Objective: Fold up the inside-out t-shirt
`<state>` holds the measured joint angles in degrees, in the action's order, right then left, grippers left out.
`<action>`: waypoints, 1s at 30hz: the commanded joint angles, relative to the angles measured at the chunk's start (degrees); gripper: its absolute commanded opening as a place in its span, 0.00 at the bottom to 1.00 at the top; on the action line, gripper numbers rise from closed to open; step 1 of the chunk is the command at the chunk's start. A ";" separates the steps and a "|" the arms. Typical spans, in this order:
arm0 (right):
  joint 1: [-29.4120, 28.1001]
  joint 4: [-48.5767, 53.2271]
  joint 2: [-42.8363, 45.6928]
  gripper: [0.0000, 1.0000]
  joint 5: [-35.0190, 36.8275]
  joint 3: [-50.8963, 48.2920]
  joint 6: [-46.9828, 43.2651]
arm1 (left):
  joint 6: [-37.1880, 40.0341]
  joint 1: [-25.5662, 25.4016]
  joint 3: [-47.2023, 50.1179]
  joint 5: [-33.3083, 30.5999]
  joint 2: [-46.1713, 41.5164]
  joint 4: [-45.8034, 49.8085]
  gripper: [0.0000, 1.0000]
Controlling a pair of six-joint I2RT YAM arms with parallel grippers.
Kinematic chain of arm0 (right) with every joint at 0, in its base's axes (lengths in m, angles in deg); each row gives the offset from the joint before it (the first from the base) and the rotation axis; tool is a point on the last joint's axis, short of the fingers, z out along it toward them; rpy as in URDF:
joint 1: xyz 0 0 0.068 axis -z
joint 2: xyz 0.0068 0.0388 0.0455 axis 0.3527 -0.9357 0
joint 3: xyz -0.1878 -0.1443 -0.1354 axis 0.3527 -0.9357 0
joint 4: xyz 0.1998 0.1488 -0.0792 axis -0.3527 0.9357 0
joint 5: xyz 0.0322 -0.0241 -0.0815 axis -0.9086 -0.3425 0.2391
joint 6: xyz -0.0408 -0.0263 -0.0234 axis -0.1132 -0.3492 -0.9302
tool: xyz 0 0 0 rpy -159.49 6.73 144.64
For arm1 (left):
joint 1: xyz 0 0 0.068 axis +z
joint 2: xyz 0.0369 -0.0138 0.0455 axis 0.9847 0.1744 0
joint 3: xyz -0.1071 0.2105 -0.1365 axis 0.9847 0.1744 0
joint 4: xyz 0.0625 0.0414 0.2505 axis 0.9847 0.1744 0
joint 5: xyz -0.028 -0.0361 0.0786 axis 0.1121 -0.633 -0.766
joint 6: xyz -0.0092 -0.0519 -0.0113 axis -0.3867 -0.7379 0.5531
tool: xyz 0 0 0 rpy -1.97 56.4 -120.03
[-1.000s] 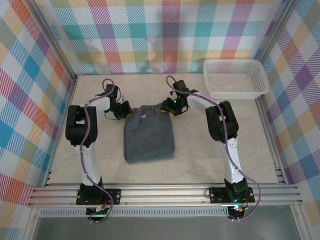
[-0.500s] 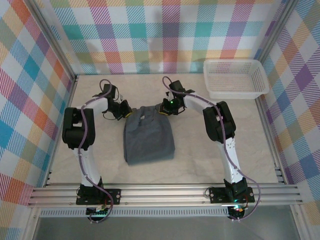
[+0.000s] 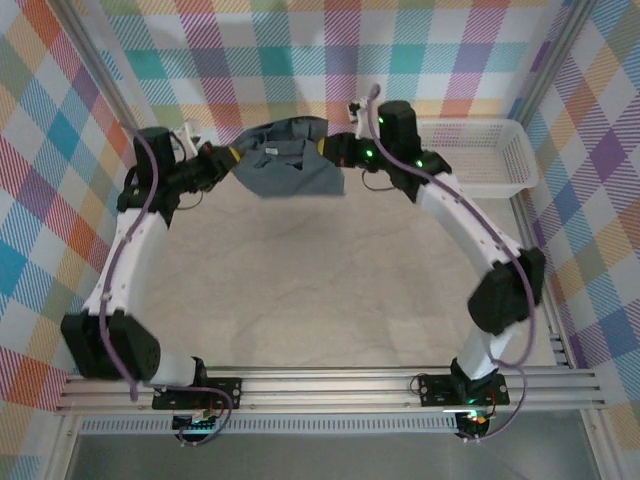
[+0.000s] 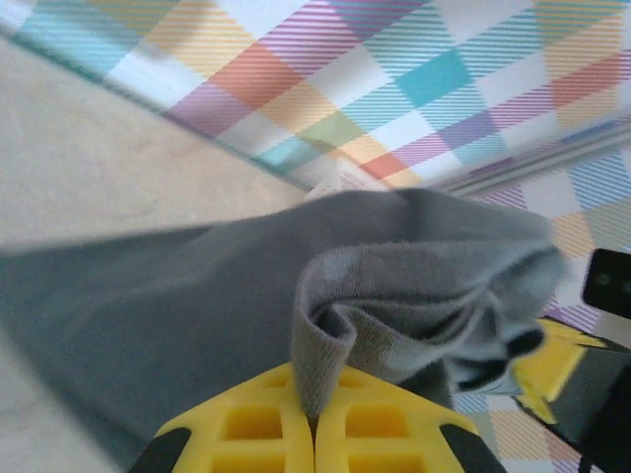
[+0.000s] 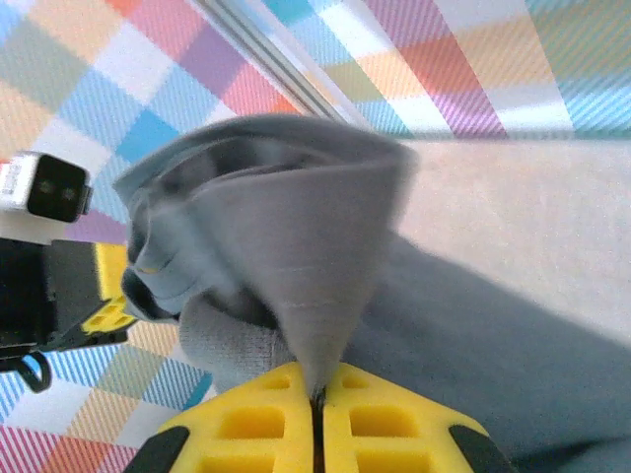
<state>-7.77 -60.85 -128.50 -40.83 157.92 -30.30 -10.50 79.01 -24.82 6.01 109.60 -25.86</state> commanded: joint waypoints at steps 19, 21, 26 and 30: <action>-3.03 -7.65 5.98 0.00 -4.56 -40.58 5.12 | 2.27 -5.12 33.50 -12.88 -11.53 11.28 0.00; -3.04 -7.20 5.52 0.00 -3.27 -37.34 5.06 | 2.64 -5.19 31.30 -16.96 -11.22 11.00 0.00; -2.95 -2.30 -2.15 0.00 4.79 -26.15 2.00 | 3.97 -5.12 29.20 -29.25 -7.48 4.00 0.00; -2.83 -1.30 -11.49 0.00 5.91 -18.71 0.40 | 5.50 -5.00 28.18 -34.10 3.29 -3.91 0.00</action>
<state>-10.83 -65.88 -134.49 -37.95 136.20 -27.44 -7.18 73.98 4.01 -20.87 106.91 -23.58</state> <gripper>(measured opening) 0.073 0.058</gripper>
